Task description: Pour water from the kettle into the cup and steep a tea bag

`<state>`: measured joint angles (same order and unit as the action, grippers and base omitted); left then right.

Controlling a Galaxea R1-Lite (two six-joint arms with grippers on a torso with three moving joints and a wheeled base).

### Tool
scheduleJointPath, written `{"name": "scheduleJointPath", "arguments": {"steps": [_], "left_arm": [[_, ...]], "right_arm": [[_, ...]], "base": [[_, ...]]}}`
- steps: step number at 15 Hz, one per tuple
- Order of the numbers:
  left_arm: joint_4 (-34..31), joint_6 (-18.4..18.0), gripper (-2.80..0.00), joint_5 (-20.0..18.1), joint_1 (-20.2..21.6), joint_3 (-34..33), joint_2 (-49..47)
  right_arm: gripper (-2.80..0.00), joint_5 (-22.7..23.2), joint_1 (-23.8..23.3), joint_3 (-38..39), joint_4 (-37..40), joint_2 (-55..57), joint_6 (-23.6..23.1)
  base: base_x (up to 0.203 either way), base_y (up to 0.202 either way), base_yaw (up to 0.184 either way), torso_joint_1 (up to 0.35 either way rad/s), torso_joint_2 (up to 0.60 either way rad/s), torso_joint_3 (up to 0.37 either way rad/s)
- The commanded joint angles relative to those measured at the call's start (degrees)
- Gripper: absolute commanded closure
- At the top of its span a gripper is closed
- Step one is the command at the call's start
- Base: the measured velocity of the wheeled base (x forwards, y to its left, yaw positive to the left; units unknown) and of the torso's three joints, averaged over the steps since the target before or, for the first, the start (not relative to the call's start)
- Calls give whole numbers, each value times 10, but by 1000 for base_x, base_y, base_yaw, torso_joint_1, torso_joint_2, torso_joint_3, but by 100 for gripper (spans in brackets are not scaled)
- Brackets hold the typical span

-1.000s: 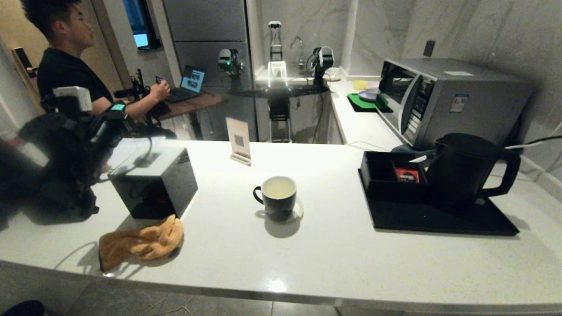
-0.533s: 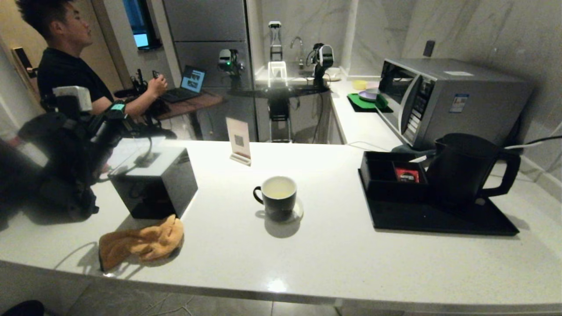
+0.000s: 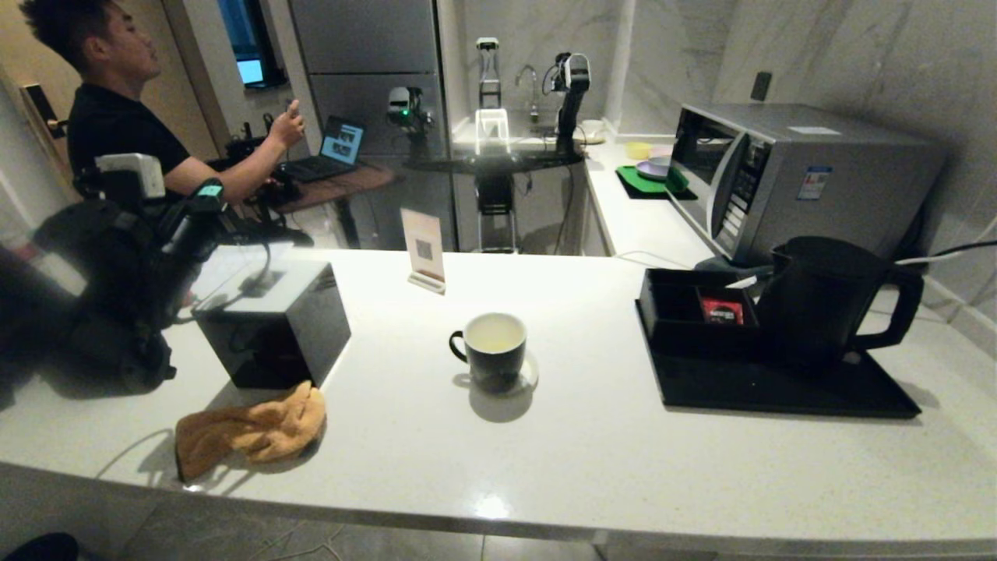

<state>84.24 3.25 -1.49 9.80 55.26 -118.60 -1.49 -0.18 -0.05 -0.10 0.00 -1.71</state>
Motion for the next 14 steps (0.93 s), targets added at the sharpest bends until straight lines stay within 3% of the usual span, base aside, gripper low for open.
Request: {"name": "scheduleJointPath", "arguments": {"steps": [1, 14], "left_arm": [[6, -1, 0, 0, 0, 1, 0], [6, -2, 0, 13, -4, 5, 5]], "right_arm": [[0, 0, 0, 0, 0, 0, -1], [0, 0, 0, 0, 0, 0, -1]], "base": [[0, 0, 0, 0, 0, 0], [0, 0, 0, 0, 0, 0]]}}
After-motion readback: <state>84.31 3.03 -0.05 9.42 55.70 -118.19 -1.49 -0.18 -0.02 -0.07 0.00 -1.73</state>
